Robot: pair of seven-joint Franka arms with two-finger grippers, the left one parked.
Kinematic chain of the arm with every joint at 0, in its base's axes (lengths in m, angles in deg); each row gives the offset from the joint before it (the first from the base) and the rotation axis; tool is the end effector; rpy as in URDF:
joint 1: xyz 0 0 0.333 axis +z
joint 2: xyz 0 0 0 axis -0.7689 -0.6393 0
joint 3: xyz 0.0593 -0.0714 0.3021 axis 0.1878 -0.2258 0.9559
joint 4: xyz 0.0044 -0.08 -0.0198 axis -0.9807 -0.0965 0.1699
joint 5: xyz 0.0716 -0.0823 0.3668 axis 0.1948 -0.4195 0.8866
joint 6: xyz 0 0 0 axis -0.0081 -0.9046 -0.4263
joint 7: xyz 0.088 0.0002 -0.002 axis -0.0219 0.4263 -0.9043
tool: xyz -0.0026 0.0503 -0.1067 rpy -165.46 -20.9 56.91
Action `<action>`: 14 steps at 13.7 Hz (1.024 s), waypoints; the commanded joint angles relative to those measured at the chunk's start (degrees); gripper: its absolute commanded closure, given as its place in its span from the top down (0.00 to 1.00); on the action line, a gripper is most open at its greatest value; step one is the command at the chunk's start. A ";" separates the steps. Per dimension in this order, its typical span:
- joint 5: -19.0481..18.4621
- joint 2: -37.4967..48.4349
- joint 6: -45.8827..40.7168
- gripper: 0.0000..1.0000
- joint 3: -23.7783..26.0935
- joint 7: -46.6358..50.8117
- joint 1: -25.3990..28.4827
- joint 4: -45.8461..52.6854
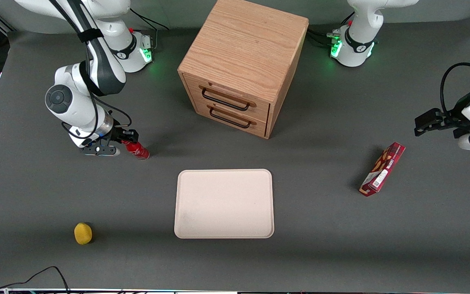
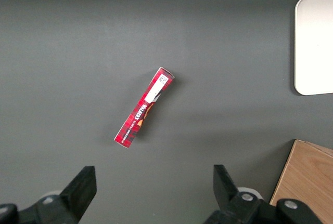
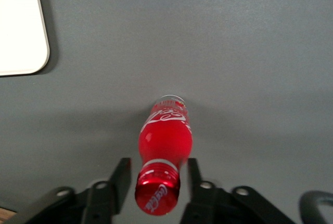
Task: Place coke bottle on tray
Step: 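Close the right gripper on the bottle cap and lift it, then carry the bottle to the tray's edge and stand it upright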
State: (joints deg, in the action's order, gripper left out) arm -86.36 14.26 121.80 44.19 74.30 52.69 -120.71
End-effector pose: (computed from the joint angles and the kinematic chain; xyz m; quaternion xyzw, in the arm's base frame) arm 0.4899 0.0989 0.3138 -0.9985 0.0421 0.0341 0.0111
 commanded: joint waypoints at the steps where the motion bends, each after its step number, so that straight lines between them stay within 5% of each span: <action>1: 0.74 1.67 0.85 0.00 0.54 0.78 0.03 -1.16; 7: 0.65 3.86 -5.97 0.00 0.72 0.78 0.03 5.05; 14: -0.74 -6.99 -38.30 0.00 2.20 4.38 1.08 50.44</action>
State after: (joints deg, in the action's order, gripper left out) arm -86.39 16.47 91.82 45.05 75.22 52.75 -87.45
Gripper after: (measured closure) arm 0.678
